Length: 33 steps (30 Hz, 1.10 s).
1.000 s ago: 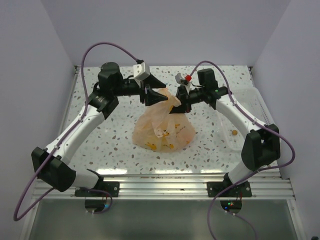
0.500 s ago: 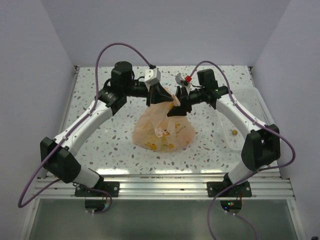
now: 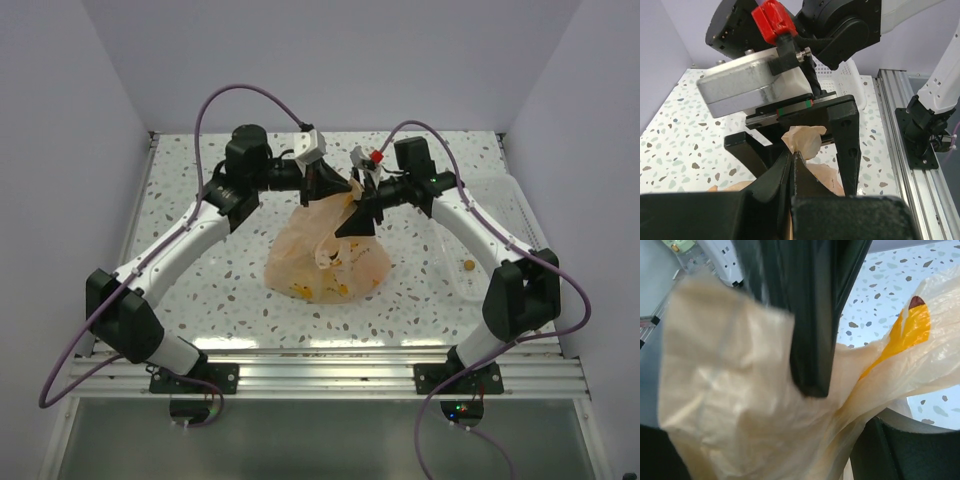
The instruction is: Place the fake fruits into the plastic bag and tie a complex knot
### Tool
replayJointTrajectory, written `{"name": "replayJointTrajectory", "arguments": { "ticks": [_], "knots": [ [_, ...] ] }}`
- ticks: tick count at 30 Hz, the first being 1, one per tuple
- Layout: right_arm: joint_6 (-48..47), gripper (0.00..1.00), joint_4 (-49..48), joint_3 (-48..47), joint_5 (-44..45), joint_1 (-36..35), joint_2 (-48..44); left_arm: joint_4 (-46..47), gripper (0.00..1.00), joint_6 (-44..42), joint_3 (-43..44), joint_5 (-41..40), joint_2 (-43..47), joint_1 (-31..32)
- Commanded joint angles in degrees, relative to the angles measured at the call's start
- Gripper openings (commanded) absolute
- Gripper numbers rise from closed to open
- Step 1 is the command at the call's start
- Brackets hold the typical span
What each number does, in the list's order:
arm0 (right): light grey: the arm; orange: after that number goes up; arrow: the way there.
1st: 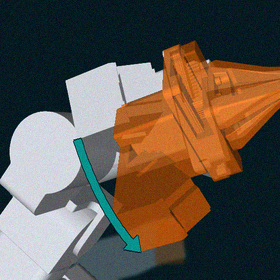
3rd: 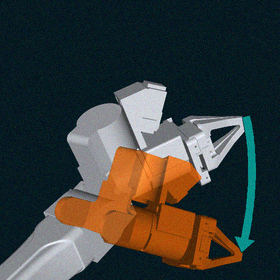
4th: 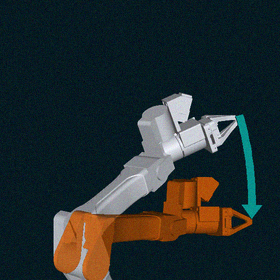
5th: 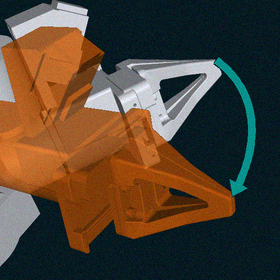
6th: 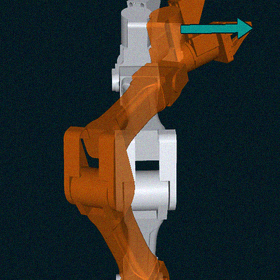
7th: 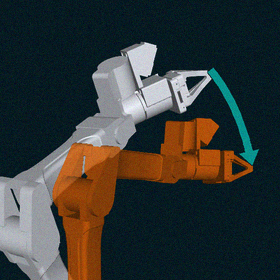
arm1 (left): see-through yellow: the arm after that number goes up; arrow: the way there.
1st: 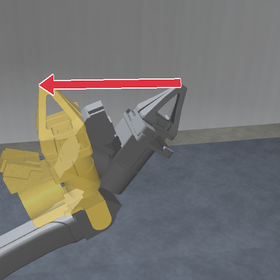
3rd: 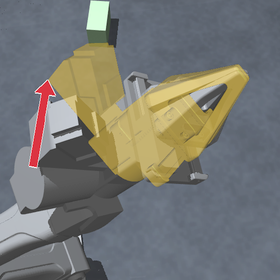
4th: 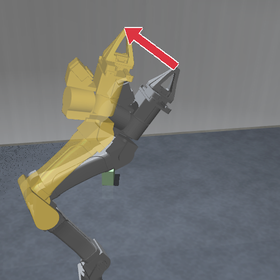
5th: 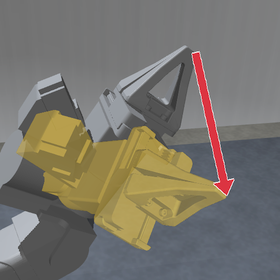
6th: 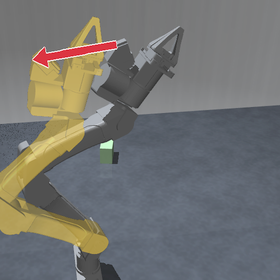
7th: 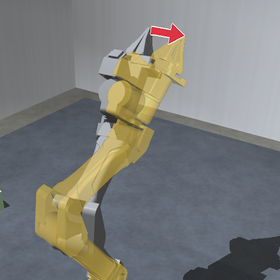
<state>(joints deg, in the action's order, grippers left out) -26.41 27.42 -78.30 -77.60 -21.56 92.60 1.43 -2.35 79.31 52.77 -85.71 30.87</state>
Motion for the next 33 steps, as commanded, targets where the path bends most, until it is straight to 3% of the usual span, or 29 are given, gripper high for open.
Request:
{"name": "replayJointTrajectory", "arguments": {
  "ticks": [1,6,7,10,18,20,21,23,27,33],
  "knots": [
    [5.7,0.63,-6.0,-1.5,-1.9,-0.5,-1.4,5.2,0.0,0.9,-2.5,-3.2,1.4,1.6],
    [6.0,0.63,-5.9,-1.6,-2.0,-0.9,-1.0,6.0,0.0,0.4,-4.5,-5.7,2.3,3.0],
    [6.0,0.56,-6.1,-1.6,-2.0,-0.9,-0.9,6.8,0.0,0.7,-4.5,-5.6,2.3,3.1],
    [7.2,0.21,-6.9,-2.2,-1.8,-1.1,-0.3,7.7,0.0,1.5,-4.4,-5.3,2.1,3.4],
    [5.8,0.1,-5.5,-2.0,-1.5,-1.1,0.0,7.2,0.01,2.0,-2.8,-4.8,3.9,3.1],
    [5.5,0.08,-5.4,-2.0,-1.5,-1.0,0.1,7.5,0.15,4.3,-3.1,-3.3,4.8,2.4],
    [5.4,0.07,-5.0,-2.1,-1.4,-1.0,0.1,7.9,0.32,4.9,-3.5,-3.1,5.7,1.4],
    [5.1,0.04,-5.0,-2.0,-1.2,-1.0,0.0,8.2,0.47,7.6,-3.5,-2.1,7.0,-0.2],
    [4.6,0.02,-4.5,-2.2,-1.5,-1.0,0.3,6.9,0.51,10.8,-2.5,1.2,8.3,-6.0],
    [3.2,0.01,-3.9,-2.7,-1.8,-1.0,0.0,-1.3,0.53,6.0,-0.9,-2.9,7.3,-7.5]
  ]
}}
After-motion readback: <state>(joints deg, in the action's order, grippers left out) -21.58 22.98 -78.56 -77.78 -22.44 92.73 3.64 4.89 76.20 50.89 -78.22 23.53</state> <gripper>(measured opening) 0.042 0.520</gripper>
